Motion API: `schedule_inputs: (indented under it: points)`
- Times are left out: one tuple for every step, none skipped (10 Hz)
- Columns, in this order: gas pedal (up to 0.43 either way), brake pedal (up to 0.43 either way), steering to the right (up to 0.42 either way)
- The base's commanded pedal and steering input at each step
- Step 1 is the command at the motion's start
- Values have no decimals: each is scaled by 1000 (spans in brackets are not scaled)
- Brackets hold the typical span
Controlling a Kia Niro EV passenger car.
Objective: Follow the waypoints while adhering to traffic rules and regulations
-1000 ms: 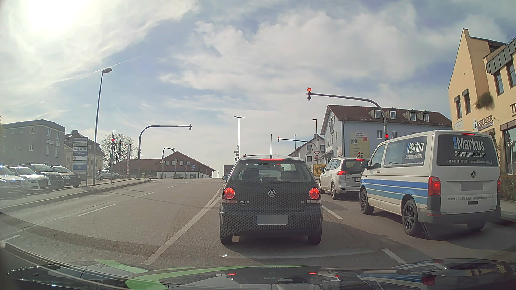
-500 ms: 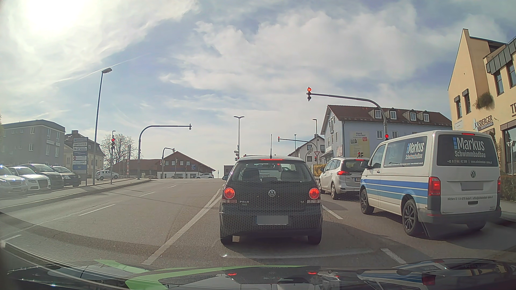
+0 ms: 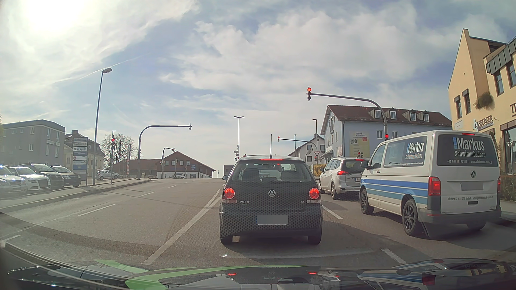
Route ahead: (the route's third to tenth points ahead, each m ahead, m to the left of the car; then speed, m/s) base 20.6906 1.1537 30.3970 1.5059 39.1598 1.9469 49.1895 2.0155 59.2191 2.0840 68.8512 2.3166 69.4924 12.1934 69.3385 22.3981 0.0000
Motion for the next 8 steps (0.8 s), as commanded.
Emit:
schedule_inputs:
  points:
    - [0, 354, -32]
    - [0, 354, -32]
    - [0, 354, -32]
    - [0, 354, -32]
    - [0, 354, -32]
    - [0, 354, -32]
    - [0, 354, -32]
    - [0, 354, -32]
